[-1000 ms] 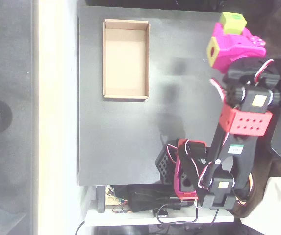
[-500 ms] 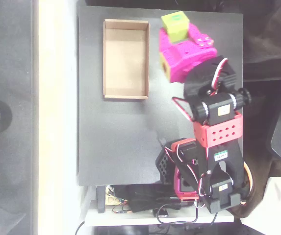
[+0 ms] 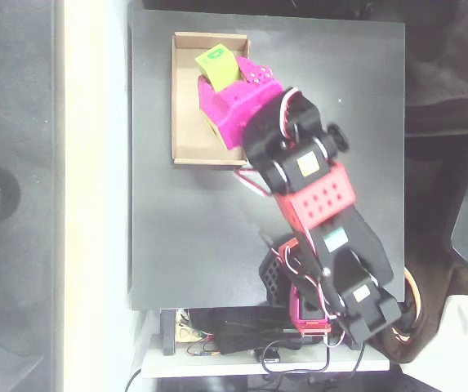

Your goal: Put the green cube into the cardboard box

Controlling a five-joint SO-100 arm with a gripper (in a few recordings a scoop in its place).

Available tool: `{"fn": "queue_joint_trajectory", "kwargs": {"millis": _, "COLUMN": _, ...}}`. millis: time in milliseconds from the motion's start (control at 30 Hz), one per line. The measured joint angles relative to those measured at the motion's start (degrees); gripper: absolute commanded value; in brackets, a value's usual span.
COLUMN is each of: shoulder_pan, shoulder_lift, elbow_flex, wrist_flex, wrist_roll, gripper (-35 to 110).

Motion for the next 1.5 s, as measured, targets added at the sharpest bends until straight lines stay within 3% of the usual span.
{"fn": "queue_joint_trajectory", "kwargs": {"millis": 667, "shoulder_pan": -0.6, "shoulder_lift": -28.8, "elbow_flex": 0.0, "wrist_flex": -0.1, "wrist_roll": 0.0, "gripper": 11}}
{"fn": "queue_joint_trajectory", "kwargs": {"millis": 1500, "shoulder_pan": -0.6, "shoulder_lift": -36.5, "elbow_flex": 0.0, "wrist_flex": -0.5, "wrist_roll": 0.0, "gripper": 14}}
